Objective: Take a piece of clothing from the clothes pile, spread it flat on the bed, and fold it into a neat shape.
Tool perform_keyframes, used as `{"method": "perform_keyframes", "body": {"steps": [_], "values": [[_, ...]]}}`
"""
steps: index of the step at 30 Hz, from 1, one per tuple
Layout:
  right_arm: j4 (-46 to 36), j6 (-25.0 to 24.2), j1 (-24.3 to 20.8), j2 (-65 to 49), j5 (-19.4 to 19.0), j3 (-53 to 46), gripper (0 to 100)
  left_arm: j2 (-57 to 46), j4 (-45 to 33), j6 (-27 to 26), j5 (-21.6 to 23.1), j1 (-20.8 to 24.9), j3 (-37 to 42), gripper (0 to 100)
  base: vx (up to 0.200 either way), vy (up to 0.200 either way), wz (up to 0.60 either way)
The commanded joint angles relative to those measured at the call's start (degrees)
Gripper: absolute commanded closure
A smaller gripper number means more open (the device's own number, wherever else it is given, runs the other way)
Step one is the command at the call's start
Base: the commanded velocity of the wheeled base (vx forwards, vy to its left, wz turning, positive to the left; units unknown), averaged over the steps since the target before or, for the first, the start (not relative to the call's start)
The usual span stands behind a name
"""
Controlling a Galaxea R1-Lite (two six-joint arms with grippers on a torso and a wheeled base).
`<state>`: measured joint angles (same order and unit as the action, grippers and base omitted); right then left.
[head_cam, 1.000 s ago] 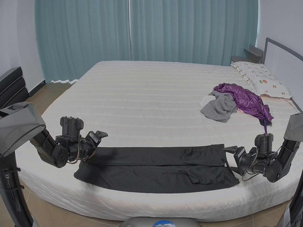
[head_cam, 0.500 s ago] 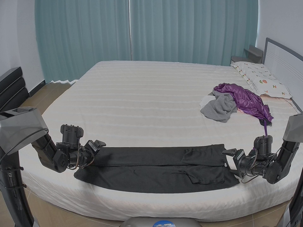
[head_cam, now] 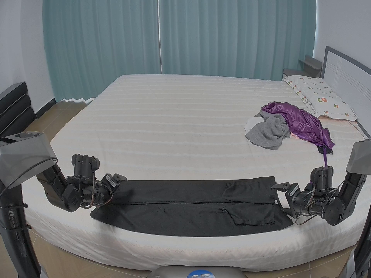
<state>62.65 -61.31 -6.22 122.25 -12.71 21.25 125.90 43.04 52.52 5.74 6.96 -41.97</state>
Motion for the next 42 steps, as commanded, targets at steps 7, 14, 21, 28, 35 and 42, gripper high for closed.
{"method": "perform_keyframes", "body": {"steps": [7,14,21,28,35,42], "values": [[0.1,0.0,0.0,0.1,0.1,0.1,0,-10.9,0.0,0.0,0.3,-2.0,1.5,0,0.000,0.000,0.00],[2.7,0.0,0.0,1.4,0.1,-0.7,0,-6.5,0.2,-2.0,3.7,-6.9,-3.6,0,0.000,0.000,0.00],[6.2,0.0,-0.1,2.3,0.1,-2.1,0,1.5,-0.3,-8.4,6.2,-7.7,-8.7,0,0.000,0.000,0.00],[6.3,0.1,-0.9,3.0,0.1,-2.4,0,4.3,-1.8,-16.2,9.1,-8.9,-13.6,0,0.000,0.000,0.00],[7.0,0.1,-0.9,3.3,0.1,-2.4,0,5.2,-9.9,-19.5,9.1,-9.6,-18.2,0,0.000,0.000,0.00],[7.0,0.1,-0.9,3.4,0.1,-2.4,0,7.7,-10.5,-21.6,9.1,-9.4,-18.5,0,0.000,0.000,0.00]]}}
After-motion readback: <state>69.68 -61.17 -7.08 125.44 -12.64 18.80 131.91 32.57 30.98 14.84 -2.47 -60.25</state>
